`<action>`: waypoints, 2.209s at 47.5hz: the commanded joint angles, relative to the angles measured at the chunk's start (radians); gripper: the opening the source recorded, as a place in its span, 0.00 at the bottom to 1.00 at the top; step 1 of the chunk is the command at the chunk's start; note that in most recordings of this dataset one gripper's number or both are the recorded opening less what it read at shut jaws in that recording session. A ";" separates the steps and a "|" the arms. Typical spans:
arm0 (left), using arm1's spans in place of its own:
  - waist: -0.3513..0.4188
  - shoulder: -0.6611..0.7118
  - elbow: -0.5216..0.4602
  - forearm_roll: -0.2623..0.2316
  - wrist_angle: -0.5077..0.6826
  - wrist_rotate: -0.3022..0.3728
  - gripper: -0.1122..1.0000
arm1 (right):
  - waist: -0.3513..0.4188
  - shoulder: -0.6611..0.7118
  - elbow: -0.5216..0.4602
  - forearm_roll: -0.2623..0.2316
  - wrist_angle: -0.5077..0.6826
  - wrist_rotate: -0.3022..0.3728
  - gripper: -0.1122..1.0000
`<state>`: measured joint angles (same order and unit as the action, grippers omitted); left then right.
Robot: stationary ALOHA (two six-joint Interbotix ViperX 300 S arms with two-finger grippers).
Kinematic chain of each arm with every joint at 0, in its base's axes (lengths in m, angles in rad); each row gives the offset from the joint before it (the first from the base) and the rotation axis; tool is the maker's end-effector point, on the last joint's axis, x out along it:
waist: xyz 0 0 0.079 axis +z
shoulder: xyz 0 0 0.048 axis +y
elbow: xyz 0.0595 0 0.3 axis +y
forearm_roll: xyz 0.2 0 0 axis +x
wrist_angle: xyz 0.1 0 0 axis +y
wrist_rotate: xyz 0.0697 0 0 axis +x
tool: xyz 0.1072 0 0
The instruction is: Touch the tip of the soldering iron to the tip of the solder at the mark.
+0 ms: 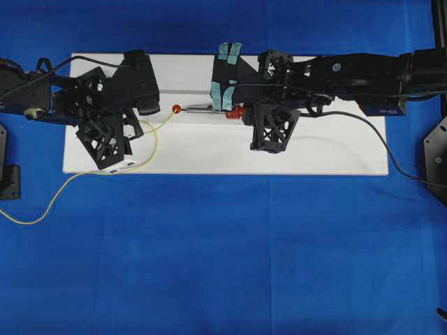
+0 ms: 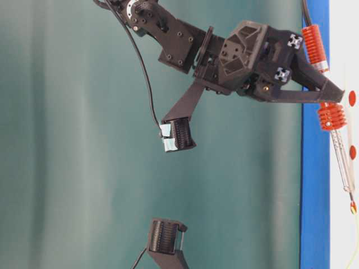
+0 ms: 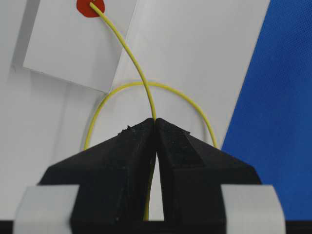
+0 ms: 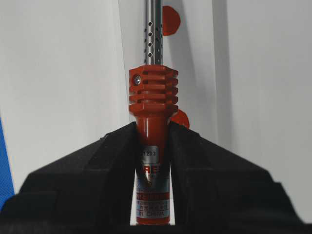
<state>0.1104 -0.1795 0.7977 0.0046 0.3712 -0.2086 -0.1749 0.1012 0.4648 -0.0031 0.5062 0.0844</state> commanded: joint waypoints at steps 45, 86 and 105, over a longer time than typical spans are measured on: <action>0.002 -0.008 -0.017 -0.002 -0.005 0.000 0.12 | 0.002 -0.012 -0.025 -0.002 -0.009 -0.002 0.16; -0.011 -0.268 0.029 -0.002 0.143 0.011 0.12 | 0.002 -0.012 -0.025 0.000 -0.009 0.002 0.16; -0.017 -0.291 0.046 -0.002 0.160 0.008 0.12 | 0.002 -0.081 -0.011 -0.025 0.012 0.005 0.16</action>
<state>0.0966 -0.4617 0.8575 0.0046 0.5308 -0.2010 -0.1749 0.0813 0.4648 -0.0169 0.5139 0.0874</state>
